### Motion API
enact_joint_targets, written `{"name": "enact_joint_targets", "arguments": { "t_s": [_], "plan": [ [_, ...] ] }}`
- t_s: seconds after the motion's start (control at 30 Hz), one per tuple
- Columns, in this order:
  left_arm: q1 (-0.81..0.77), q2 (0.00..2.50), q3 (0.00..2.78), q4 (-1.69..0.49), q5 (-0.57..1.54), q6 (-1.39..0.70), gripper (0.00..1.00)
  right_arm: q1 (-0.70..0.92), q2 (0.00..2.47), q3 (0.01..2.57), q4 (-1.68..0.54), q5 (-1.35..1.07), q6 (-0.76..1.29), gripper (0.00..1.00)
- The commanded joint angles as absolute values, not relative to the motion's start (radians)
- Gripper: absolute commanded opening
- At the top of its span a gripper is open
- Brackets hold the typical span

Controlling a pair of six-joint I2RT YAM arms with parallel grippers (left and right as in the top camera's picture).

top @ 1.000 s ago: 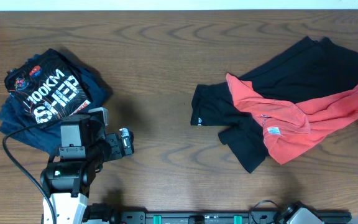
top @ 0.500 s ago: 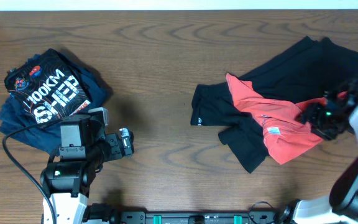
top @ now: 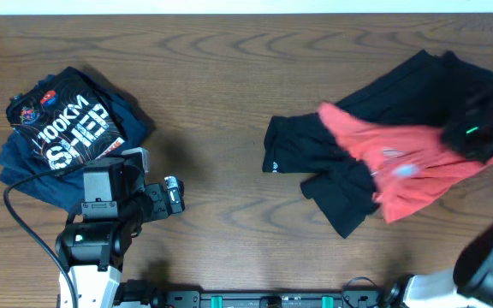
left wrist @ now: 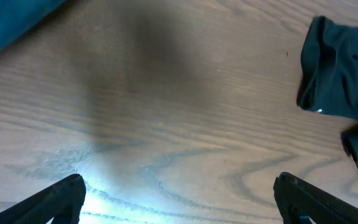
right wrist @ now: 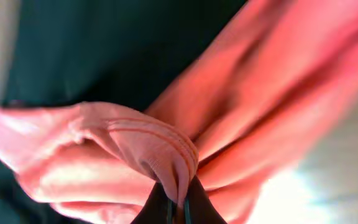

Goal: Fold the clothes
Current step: 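Pull the coral shirt off the black garment to the right edge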

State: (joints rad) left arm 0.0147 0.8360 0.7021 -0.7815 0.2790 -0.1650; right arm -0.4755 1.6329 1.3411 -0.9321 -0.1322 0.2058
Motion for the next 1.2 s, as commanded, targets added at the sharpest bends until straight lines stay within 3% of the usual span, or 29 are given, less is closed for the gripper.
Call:
{"name": "enact_joint_targets", "arguments": {
  "t_s": [0.0, 0.1, 0.2, 0.43, 0.8, 1.03, 1.17],
  "plan": [
    [0.010, 0.835, 0.720, -0.781, 0.280, -0.178, 0.98, -0.561, 1.503, 1.496, -0.947, 0.212, 0.358, 0.01],
    [0.010, 0.836, 0.720, -0.782, 0.280, -0.178, 0.98, -0.640, 1.457, 1.559, -0.951, 0.471, 0.458, 0.01],
    [0.010, 0.835, 0.720, -0.789, 0.280, -0.178, 0.98, -0.723, 1.438, 1.579, -0.950, 0.576, 0.508, 0.01],
    [0.010, 0.836, 0.720, -0.805, 0.280, -0.178, 0.98, -0.848, 1.452, 1.579, -0.926, 0.582, 0.546, 0.03],
    [0.010, 0.835, 0.720, -0.807, 0.280, -0.178, 0.98, -0.855, 1.612, 1.575, -0.855, 0.429, 0.446, 0.05],
    [0.010, 0.835, 0.720, -0.807, 0.280, -0.178, 0.98, -0.854, 1.645, 1.592, -0.784, 0.413, 0.403, 0.17],
    [0.010, 0.835, 0.720, -0.807, 0.280, -0.178, 0.98, -0.838, 1.637, 1.610, -0.783, 0.098, 0.294, 0.32]
  ]
}}
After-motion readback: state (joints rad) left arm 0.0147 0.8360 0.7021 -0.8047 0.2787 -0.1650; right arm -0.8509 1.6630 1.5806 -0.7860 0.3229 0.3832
